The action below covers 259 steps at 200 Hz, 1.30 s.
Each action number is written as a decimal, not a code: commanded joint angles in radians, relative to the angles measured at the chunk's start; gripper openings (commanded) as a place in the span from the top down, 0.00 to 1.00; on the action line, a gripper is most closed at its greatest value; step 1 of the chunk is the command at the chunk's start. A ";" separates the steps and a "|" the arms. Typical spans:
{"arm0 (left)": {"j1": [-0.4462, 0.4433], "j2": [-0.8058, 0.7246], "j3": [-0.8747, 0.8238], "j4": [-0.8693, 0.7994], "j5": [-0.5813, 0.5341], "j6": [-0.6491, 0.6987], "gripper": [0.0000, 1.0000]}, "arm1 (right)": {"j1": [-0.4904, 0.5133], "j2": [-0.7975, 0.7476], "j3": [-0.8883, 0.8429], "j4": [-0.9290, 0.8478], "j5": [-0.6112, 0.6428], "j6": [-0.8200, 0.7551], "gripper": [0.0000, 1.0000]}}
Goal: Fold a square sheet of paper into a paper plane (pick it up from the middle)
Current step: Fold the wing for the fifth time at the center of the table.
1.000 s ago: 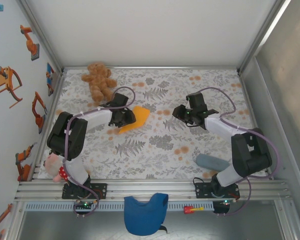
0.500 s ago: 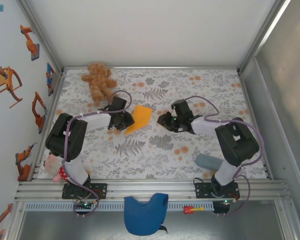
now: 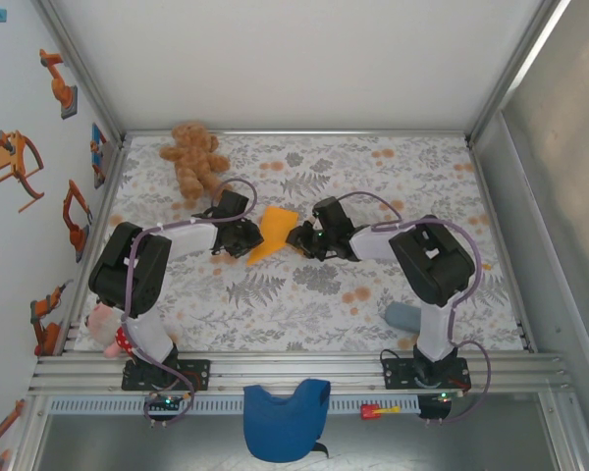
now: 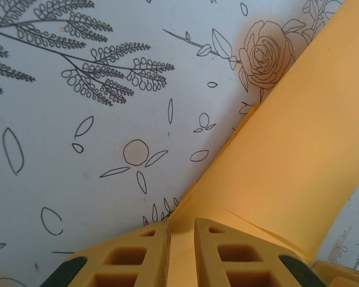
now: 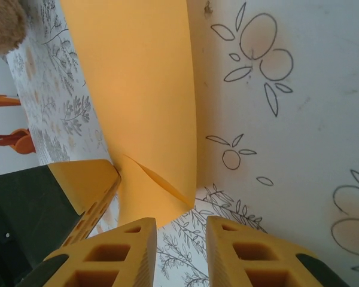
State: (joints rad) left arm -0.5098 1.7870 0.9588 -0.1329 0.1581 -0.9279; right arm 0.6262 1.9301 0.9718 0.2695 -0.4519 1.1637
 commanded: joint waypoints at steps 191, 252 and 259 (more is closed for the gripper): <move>-0.002 0.021 -0.022 -0.080 0.029 -0.017 0.81 | 0.032 0.036 0.065 -0.040 0.040 0.031 0.76; 0.007 0.010 -0.029 -0.064 0.060 -0.022 0.81 | 0.032 0.067 0.075 0.034 -0.006 0.044 0.81; 0.009 0.011 -0.029 -0.059 0.067 -0.023 0.81 | 0.032 0.071 0.073 0.051 -0.012 0.053 0.82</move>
State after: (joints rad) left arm -0.5079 1.7870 0.9558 -0.1341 0.1902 -0.9329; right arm 0.6525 1.9755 1.0222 0.2531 -0.4328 1.1904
